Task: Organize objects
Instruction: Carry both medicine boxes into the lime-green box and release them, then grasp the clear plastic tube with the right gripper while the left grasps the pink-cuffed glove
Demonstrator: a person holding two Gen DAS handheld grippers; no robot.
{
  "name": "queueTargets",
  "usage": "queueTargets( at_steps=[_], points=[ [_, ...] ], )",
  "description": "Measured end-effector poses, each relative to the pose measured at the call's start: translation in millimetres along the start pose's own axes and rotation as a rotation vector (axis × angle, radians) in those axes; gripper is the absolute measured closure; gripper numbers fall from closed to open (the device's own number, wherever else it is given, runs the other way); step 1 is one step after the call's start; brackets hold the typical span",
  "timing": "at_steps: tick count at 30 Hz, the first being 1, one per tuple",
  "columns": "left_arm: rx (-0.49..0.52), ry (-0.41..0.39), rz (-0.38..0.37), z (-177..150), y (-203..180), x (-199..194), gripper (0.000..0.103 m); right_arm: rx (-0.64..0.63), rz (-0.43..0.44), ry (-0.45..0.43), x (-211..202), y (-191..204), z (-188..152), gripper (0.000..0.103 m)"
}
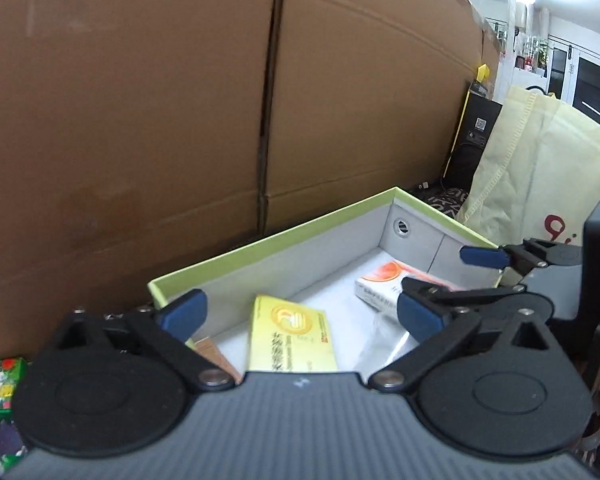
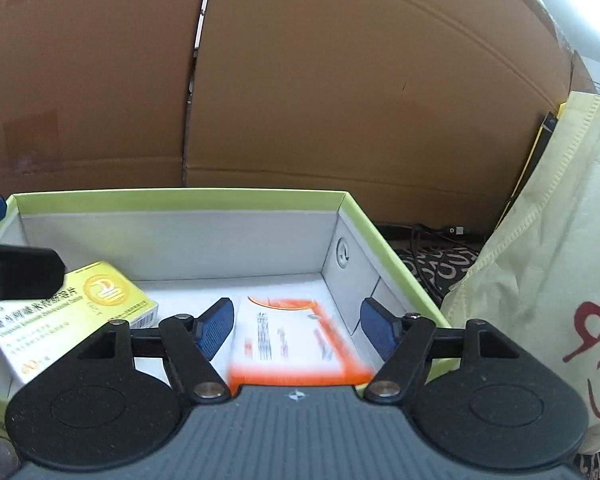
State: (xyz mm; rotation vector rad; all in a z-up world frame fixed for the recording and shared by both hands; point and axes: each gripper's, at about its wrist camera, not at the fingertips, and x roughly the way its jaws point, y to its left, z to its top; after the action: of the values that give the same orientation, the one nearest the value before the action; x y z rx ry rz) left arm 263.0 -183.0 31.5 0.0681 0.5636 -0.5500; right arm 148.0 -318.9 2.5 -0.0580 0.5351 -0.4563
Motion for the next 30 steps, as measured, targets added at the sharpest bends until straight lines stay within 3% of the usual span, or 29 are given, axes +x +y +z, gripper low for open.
queueTargets(
  at_steps=[7,13,20,30],
  points=[
    [-0.020,-0.032,0.046,-14.2,3.7,-74.4,0.000,0.098,-0.061,-0.166,-71.8,-10.5,6.8,0.017],
    [-0.030,-0.059,0.163,-48.1,11.7,-139.5,0.000,0.128,-0.016,-0.222,-125.0,11.5,-11.8,0.007],
    [-0.147,-0.024,0.244,-100.2,45.5,-188.1,0.000,0.080,0.065,-0.198,-165.7,59.9,-50.4,0.007],
    [-0.270,0.071,0.340,-147.8,82.7,-195.7,0.000,0.046,0.088,-0.125,-193.3,111.1,-93.2,0.007]
  ],
)
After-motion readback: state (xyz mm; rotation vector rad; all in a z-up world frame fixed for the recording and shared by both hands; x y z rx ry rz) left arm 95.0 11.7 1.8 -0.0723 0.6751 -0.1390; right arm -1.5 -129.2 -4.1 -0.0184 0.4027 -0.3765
